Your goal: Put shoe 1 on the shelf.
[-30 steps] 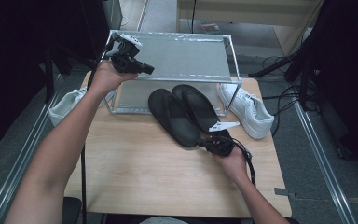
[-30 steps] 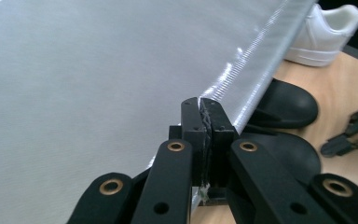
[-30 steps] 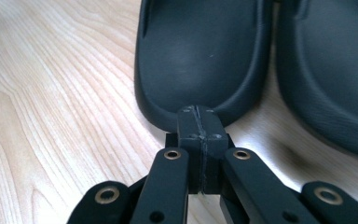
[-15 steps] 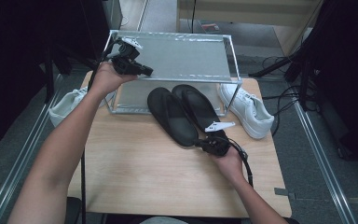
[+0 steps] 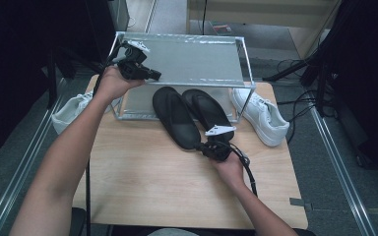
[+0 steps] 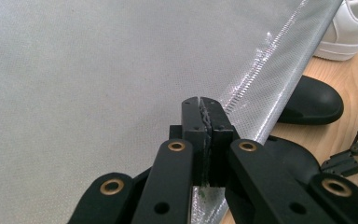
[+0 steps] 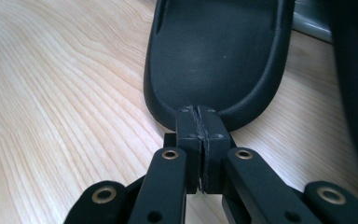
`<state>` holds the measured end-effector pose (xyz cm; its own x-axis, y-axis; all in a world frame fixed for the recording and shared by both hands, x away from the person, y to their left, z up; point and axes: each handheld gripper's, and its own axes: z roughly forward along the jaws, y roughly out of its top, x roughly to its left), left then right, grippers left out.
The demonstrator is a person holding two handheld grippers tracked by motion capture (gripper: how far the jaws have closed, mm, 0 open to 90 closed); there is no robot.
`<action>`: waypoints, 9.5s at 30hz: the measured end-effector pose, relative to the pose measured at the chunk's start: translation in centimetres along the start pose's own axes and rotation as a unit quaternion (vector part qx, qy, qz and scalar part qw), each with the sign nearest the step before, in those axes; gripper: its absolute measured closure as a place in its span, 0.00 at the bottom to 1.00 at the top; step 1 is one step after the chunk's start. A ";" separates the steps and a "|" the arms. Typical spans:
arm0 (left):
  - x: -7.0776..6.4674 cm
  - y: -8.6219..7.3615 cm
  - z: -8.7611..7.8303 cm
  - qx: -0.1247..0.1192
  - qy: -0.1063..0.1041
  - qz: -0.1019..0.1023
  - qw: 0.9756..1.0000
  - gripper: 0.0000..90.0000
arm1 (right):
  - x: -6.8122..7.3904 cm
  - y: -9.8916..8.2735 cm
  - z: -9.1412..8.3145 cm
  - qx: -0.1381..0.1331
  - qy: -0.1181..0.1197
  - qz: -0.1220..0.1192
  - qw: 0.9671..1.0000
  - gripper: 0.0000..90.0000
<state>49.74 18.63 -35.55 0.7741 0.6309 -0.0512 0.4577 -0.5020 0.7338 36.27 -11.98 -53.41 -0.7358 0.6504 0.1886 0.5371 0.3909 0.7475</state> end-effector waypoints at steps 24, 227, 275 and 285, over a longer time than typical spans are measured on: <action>0.0 0.0 0.1 0.001 -0.001 -0.006 1.000 1.00 | 2.2 4.0 4.3 -0.031 0.008 0.009 0.999 1.00; -0.3 -0.4 -0.1 -0.017 0.016 -0.021 0.999 0.87 | -2.4 3.5 0.1 -0.018 -0.002 0.049 0.999 0.81; -7.9 -6.0 -2.3 -0.017 -0.045 -0.008 0.999 0.42 | -2.0 -1.6 -7.9 -0.050 0.011 0.028 0.998 0.49; -8.3 -10.1 -0.5 -0.013 -0.064 -0.030 0.997 0.41 | -2.3 -1.2 -7.2 -0.048 0.016 0.028 0.998 0.49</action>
<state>38.48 18.73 -42.22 0.7956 0.5784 -0.1804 0.4949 -0.4487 0.7441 34.34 -18.65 -50.14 -0.7194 0.6481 0.2499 0.5361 0.2892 0.7931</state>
